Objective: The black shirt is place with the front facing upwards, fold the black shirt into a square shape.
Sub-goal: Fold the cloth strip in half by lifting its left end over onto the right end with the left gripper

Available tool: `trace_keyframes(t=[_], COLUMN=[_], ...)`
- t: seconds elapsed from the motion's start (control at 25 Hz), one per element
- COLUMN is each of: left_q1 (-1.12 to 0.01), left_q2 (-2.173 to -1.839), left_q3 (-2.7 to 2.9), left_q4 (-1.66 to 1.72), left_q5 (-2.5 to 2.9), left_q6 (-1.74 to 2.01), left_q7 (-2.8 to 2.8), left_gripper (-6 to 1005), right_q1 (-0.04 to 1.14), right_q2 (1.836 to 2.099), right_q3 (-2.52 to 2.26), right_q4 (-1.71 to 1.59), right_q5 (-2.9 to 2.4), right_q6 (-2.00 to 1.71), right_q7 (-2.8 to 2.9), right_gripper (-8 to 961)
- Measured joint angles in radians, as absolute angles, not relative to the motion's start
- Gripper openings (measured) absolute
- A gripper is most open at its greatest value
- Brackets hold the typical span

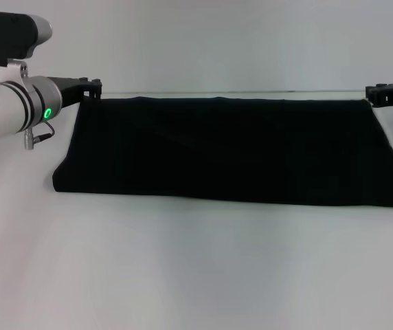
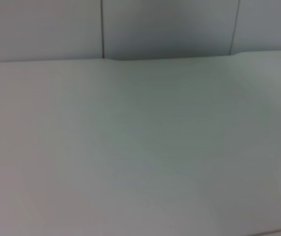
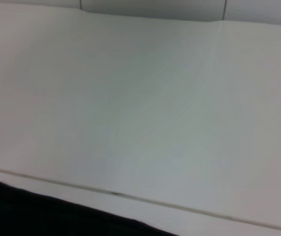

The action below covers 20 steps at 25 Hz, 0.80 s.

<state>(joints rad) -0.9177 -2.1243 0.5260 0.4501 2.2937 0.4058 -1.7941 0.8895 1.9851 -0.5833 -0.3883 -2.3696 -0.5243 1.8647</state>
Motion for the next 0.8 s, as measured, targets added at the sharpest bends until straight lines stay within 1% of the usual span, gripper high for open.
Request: trace_keyframes(t=[0.04,0.16,0.24,0.4,0.48,0.52,0.6,0.68,0.8], left_q1=[-0.918,-0.919,-0.918,-0.908,-0.903,-0.898,-0.883,-0.863,-0.832], left_q2=[-2.126,-2.135,-2.136,-2.128,-2.119,-2.112,-2.1,-2.09,-2.086], left_q3=[0.525,0.52,0.519,0.521,0.521,0.52,0.522,0.523,0.523], left_q4=[0.45,0.449,0.451,0.459,0.46,0.465,0.484,0.521,0.591], left_q5=[2.294,2.289,2.275,2.241,2.232,2.231,2.231,2.231,2.231], left_q6=[0.396,0.351,0.347,0.364,0.403,0.451,0.559,0.704,0.905], left_q7=[-1.795,-1.8,-1.8,-1.801,-1.802,-1.809,-1.827,-1.845,-1.863], left_gripper=[23,181,258,413,509,556,652,686,737], right_q1=[0.887,0.882,0.88,0.867,0.852,0.831,0.817,0.793,0.755], right_q2=[1.989,1.994,1.993,1.97,1.958,1.949,1.944,1.936,1.927], right_q3=[-0.583,-0.584,-0.58,-0.575,-0.575,-0.577,-0.578,-0.578,-0.571], right_q4=[-0.393,-0.399,-0.399,-0.413,-0.441,-0.493,-0.523,-0.576,-0.655], right_q5=[-2.369,-2.367,-2.367,-2.366,-2.367,-2.369,-2.369,-2.369,-2.366], right_q6=[-0.507,-0.455,-0.444,-0.504,-0.568,-0.664,-0.725,-0.834,-0.996], right_q7=[1.867,1.872,1.875,1.926,1.966,2.023,2.05,2.094,2.148], right_gripper=[57,193,284,373,417,439,484,528,735])
